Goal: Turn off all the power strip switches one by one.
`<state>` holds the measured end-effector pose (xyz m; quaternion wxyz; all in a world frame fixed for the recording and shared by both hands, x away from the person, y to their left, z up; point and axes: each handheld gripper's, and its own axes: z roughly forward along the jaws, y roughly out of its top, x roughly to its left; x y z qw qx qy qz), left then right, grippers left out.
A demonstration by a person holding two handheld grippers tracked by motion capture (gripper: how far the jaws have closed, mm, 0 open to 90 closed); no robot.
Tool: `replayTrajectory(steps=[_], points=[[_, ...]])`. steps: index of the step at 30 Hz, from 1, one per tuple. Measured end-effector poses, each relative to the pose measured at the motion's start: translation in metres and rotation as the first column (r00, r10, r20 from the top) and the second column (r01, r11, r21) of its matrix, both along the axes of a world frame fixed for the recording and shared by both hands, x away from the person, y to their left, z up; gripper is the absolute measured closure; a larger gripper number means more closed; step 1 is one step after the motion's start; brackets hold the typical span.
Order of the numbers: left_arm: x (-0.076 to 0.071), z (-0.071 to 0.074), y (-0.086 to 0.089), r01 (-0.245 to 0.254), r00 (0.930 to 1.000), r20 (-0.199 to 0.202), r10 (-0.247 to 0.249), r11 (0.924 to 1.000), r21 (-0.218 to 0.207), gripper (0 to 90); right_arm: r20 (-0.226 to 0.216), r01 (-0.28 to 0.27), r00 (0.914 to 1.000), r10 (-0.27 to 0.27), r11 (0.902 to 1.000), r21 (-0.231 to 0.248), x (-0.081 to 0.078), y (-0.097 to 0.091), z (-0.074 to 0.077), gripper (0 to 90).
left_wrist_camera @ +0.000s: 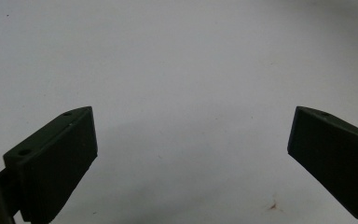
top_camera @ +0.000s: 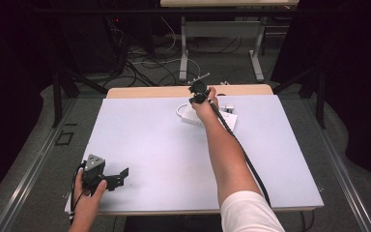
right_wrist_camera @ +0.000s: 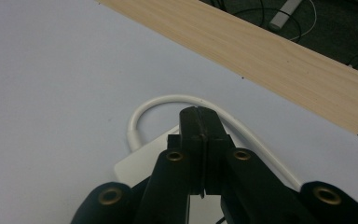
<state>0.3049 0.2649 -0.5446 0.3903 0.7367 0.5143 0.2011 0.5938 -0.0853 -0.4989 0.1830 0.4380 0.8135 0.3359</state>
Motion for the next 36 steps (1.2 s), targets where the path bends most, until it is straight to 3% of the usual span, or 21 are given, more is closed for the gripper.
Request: replayTrajectory(steps=[2, 16, 24, 25, 27, 36], points=[[0.000, 0.000, -0.001, 0.001, 1.0000, 0.000, -0.001, 1.0000, 0.000, 1.3, -0.002, -0.010, 0.9999, 0.010, 0.9998, 0.015, 0.001, 0.001, -0.003, 90.0], [0.001, 0.001, -0.001, 0.012, 0.9999, 0.006, -0.012, 0.9999, -0.002, 1.3, 0.006, -0.007, 1.0000, 0.007, 1.0000, -0.007, 0.004, 0.002, -0.008, 90.0], [0.002, 0.001, -0.002, 0.022, 0.9998, 0.001, -0.022, 0.9998, 0.002, 1.3, 0.025, -0.008, 0.9997, 0.008, 0.9999, 0.006, 0.006, 0.004, -0.013, 90.0], [0.002, 0.001, -0.002, 0.026, 0.9997, -0.001, -0.026, 0.9997, 0.000, 1.3, 0.034, -0.010, 0.9994, 0.009, 0.9995, 0.029, 0.007, 0.005, -0.016, 90.0], [0.001, 0.001, -0.002, 0.020, 0.9998, 0.005, -0.020, 0.9998, 0.000, 1.3, 0.009, -0.007, 0.9999, 0.007, 0.9999, -0.016, 0.007, 0.004, -0.015, 90.0], [0.001, 0.000, -0.002, 0.013, 0.9999, 0.000, -0.013, 0.9999, 0.001, 1.3, 0.006, -0.008, 0.9999, 0.008, 0.9998, -0.019, 0.012, 0.000, -0.018, 89.6]])
